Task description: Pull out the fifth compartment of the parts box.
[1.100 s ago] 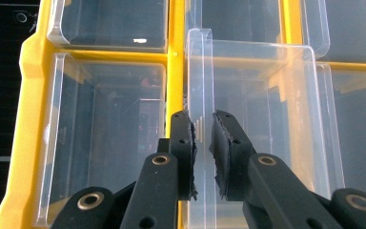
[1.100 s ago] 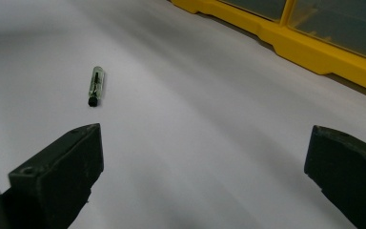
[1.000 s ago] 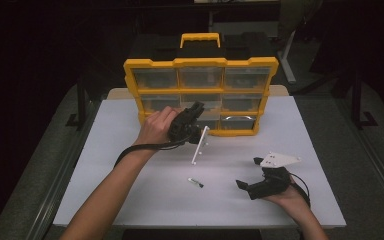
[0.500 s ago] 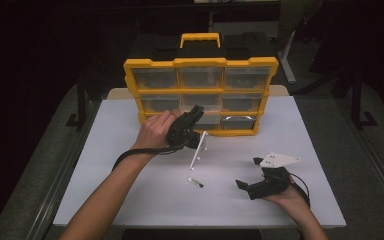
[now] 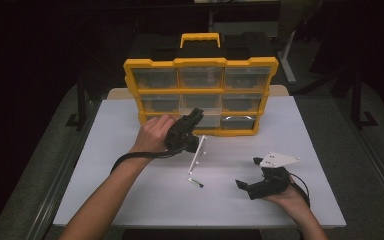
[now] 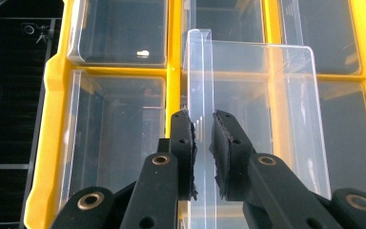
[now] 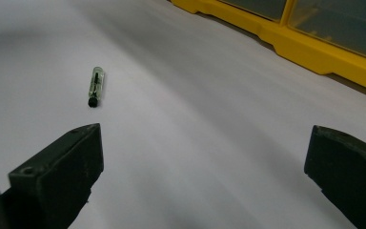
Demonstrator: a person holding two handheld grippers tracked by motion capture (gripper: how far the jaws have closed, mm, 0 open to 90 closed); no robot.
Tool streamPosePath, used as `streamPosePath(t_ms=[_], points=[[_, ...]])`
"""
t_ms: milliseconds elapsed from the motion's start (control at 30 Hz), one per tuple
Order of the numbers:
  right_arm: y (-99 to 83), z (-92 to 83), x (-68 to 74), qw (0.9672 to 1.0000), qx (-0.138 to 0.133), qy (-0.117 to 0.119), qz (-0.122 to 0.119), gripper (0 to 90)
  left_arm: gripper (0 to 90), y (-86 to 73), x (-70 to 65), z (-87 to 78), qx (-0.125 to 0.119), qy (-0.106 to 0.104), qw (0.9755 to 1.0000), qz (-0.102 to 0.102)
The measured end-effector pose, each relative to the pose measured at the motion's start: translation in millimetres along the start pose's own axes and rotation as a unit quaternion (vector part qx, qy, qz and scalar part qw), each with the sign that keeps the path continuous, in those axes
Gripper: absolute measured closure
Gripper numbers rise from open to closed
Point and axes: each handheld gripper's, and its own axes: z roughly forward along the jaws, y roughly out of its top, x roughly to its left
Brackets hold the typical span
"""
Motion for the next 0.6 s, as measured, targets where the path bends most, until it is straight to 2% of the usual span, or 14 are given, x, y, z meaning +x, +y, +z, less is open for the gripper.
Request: streamPosePath(t_ms=[600], points=[[0.3, -0.7, -0.3, 1.0000, -0.001, 0.000, 0.002, 0.0, 79.5, 6.4, -1.0, -11.7, -0.007, 0.002, 1.0000, 0.003]])
